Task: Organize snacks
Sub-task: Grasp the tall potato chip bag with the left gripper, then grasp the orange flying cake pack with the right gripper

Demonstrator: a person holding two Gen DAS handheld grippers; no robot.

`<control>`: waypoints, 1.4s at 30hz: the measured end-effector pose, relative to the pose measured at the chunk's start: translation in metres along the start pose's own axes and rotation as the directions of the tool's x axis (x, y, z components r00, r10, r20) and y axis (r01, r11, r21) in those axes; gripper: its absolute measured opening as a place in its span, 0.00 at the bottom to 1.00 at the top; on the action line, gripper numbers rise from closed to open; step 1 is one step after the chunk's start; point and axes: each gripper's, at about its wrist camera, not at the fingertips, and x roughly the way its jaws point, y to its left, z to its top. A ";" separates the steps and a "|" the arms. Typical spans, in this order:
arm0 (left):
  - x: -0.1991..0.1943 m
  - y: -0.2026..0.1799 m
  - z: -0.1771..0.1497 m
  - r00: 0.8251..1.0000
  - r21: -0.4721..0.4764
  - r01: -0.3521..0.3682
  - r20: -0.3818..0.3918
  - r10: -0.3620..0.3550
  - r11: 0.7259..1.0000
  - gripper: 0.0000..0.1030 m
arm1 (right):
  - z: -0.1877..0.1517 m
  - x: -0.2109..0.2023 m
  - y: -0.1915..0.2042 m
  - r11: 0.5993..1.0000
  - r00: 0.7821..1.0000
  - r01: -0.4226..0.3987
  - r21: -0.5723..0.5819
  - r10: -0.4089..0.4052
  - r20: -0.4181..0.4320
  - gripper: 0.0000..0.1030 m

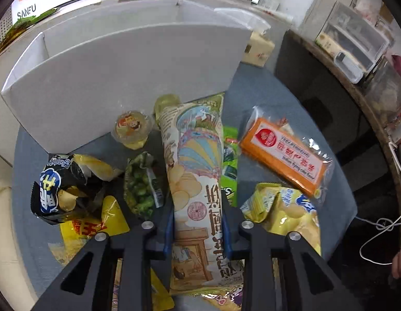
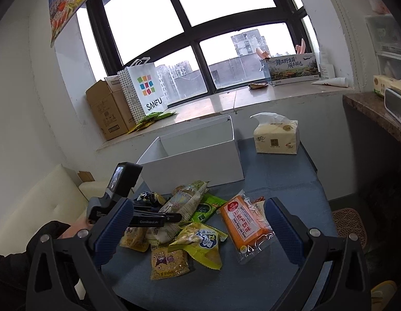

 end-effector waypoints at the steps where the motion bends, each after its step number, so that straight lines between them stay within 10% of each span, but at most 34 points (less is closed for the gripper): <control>1: -0.005 -0.002 -0.003 1.000 0.017 -0.015 0.018 0.015 1.000 0.30 | 0.000 0.000 0.000 1.000 1.000 0.002 -0.001 -0.002 -0.003 1.00; 15: -0.125 0.006 -0.035 0.936 -0.041 0.076 0.348 -0.057 0.996 0.30 | -0.008 0.046 -0.015 0.993 0.985 0.083 -0.078 -0.094 -0.143 1.00; 21: -0.150 0.011 -0.054 0.917 -0.042 0.100 0.392 -0.076 0.994 0.30 | -0.009 0.116 -0.020 0.906 0.914 0.224 -0.360 -0.324 -0.246 1.00; 29: -0.154 0.011 -0.060 0.910 -0.041 0.116 0.405 -0.089 0.992 0.30 | -0.037 0.181 -0.030 0.841 0.835 0.193 -0.506 -0.411 -0.365 1.00; 37: -0.149 0.007 -0.059 0.910 -0.021 0.095 0.407 -0.078 0.995 0.30 | -0.034 0.171 -0.036 0.885 0.864 0.192 -0.424 -0.357 -0.354 0.32; 42: -0.148 0.008 -0.059 0.910 -0.025 0.105 0.406 -0.086 0.994 0.30 | -0.017 0.147 -0.041 0.937 0.899 0.156 -0.312 -0.266 -0.350 0.18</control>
